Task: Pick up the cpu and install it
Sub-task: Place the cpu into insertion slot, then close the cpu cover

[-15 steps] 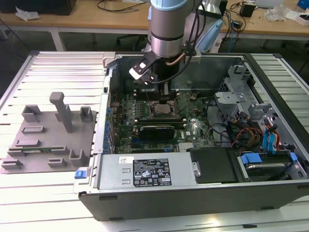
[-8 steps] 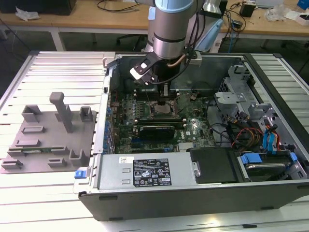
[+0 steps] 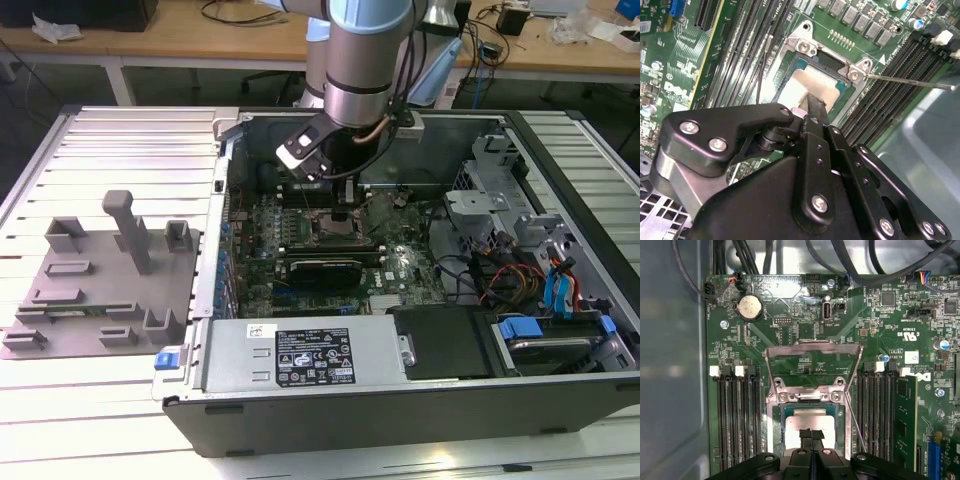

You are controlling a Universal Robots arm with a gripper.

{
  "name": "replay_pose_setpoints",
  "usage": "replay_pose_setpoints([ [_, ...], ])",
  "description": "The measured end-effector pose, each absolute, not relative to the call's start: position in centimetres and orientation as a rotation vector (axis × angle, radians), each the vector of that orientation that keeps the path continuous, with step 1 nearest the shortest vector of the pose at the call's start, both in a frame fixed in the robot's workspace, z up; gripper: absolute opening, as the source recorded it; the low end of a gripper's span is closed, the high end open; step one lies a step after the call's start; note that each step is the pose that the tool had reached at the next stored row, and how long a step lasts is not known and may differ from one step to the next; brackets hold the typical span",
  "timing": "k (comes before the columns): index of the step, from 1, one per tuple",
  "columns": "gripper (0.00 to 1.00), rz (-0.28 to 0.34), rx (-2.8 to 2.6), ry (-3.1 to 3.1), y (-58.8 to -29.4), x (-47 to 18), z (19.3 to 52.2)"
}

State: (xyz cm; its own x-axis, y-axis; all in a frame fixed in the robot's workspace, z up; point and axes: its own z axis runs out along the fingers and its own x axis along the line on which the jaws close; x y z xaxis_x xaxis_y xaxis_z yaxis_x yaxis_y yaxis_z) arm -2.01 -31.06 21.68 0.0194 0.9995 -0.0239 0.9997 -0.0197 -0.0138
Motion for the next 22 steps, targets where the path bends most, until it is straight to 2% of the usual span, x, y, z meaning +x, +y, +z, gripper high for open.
replay_pose_setpoints([
  [22, 0.11, -0.041, 2.238, 2.196, -31.06, -2.01, 22.39],
])
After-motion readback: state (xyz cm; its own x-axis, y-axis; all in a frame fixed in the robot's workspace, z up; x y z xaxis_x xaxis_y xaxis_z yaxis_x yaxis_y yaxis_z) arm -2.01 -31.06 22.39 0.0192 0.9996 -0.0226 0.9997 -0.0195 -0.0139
